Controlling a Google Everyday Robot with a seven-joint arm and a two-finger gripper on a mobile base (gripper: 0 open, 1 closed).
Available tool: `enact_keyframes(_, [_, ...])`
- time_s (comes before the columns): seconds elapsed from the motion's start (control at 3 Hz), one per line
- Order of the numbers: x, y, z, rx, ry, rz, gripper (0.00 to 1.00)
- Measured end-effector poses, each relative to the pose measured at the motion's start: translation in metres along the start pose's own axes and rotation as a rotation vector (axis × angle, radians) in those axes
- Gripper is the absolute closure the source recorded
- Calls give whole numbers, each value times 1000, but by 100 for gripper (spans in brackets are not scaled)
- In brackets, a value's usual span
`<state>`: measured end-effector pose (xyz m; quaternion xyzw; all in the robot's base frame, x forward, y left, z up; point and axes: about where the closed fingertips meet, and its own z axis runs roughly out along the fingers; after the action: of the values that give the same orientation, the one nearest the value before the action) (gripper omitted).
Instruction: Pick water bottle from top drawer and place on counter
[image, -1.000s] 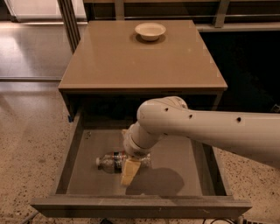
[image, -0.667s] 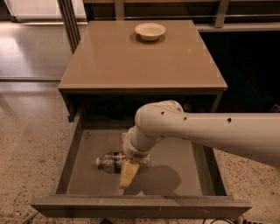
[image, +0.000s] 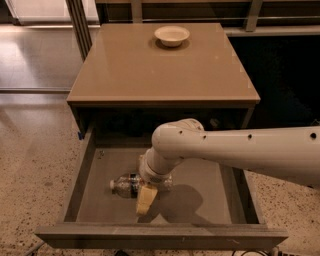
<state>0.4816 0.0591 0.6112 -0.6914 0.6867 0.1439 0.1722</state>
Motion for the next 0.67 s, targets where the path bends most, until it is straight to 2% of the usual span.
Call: enact_keyframes(0.67, [7, 6, 12, -40, 2, 20, 0])
